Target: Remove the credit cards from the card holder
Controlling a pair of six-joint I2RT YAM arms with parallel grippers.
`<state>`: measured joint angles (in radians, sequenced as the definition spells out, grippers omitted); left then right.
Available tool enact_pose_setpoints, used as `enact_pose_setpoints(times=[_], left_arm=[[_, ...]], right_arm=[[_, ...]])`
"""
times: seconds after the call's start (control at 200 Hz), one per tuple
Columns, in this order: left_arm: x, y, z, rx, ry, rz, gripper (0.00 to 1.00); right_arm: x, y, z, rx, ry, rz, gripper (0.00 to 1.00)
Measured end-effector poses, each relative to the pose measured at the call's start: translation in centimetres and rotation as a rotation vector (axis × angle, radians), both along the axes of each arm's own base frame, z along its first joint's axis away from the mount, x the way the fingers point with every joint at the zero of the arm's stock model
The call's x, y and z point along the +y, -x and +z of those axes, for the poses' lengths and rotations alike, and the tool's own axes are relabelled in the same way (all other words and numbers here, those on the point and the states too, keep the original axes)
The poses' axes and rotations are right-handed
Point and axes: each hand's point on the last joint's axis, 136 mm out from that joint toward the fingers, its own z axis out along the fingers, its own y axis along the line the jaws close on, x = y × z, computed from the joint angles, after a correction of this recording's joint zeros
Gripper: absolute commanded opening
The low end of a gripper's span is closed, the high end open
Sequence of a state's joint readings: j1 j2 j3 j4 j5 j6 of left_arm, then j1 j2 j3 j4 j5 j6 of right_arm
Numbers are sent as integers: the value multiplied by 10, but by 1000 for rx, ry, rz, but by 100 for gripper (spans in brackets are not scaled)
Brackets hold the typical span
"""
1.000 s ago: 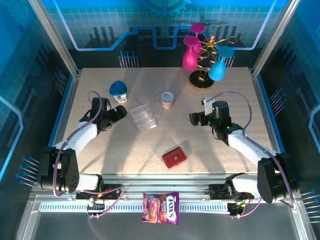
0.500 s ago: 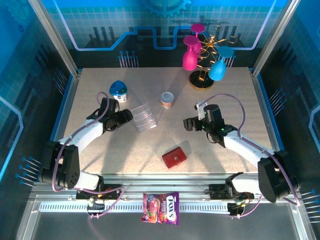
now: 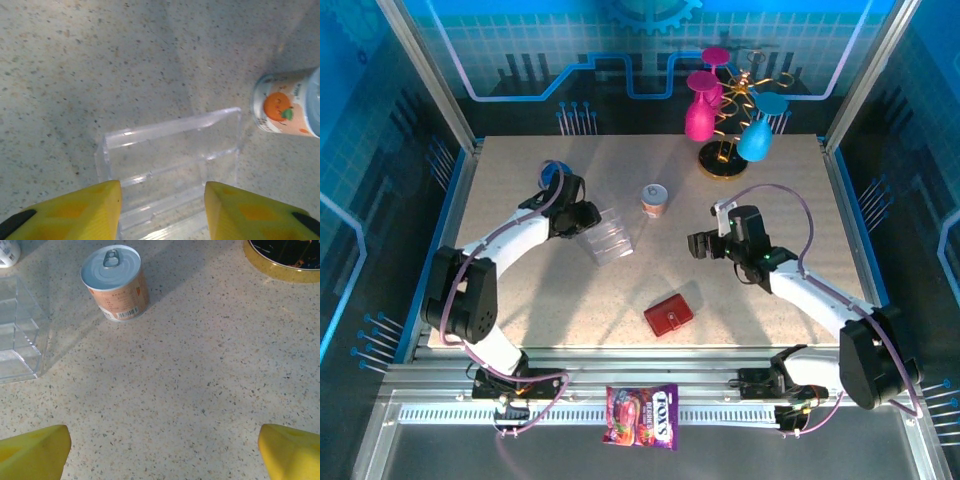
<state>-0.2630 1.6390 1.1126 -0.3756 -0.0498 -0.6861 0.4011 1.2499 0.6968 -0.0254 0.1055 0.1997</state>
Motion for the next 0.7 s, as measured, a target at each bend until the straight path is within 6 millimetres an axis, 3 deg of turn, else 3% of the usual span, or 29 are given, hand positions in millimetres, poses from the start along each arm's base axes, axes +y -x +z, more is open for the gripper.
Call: enact_pose_setpoints(times=[0.43, 0.7], left_arm=[[11, 3, -30, 107, -41, 66, 28], [12, -3, -36, 125, -49, 71, 16]], right_arm=[[4, 2, 0, 17, -37, -19, 97], [3, 3, -1, 24, -32, -28, 98]])
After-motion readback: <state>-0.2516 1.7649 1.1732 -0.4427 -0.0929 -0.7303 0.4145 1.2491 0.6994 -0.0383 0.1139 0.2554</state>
